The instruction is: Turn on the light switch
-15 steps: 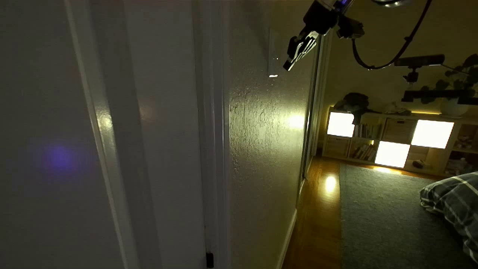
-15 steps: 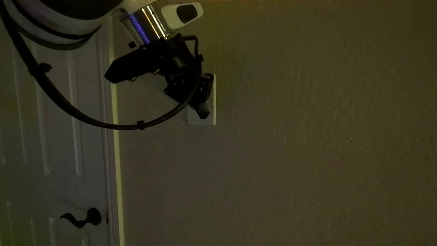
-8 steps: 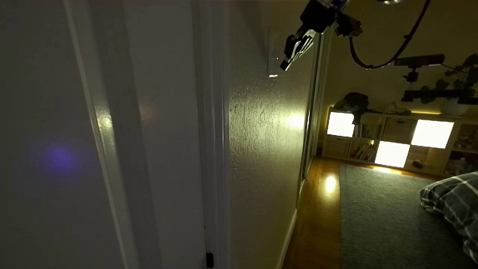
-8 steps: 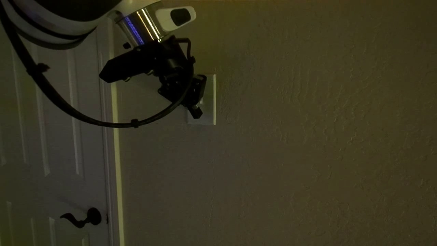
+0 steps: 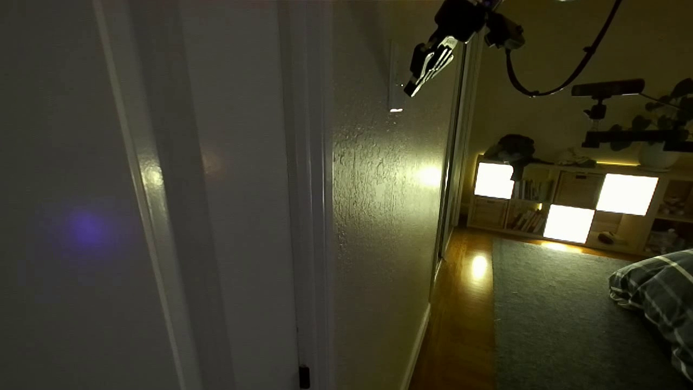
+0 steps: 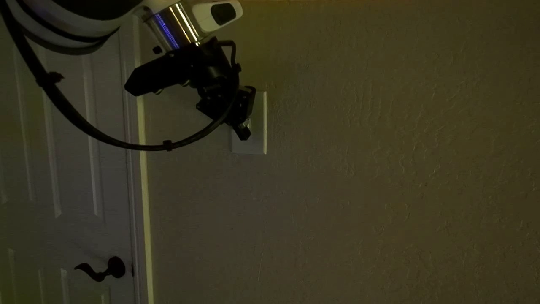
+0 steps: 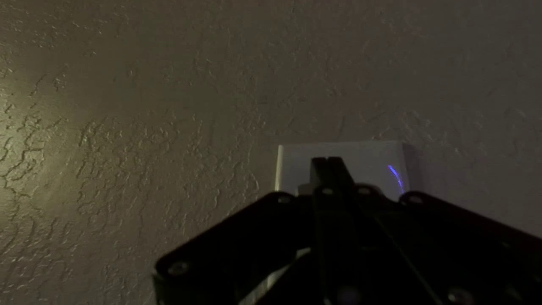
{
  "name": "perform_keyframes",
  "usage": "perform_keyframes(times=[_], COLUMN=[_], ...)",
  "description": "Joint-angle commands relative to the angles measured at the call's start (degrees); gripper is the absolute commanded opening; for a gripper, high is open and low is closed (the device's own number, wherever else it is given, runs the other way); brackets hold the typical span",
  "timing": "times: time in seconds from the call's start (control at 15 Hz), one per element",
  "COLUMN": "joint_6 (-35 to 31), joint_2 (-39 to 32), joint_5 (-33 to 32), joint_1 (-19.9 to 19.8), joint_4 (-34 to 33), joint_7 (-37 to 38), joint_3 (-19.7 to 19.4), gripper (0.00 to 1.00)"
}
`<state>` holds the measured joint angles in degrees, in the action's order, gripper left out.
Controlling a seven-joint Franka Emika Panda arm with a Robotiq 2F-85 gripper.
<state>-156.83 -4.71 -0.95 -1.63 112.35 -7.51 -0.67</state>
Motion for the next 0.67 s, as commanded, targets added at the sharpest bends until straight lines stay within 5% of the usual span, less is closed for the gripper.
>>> perform_keyframes(times=[0.0,0.6], joint_6=[-0.32,-0.67], joint_2=[1.77,2.18], joint_5=[1.88,2.43], joint_1=[0.08,0.10], joint_4=[0.62,0.46], joint_7=[0.80,1.30], joint_3=[0.25,0.16], gripper=[0.04,0.04])
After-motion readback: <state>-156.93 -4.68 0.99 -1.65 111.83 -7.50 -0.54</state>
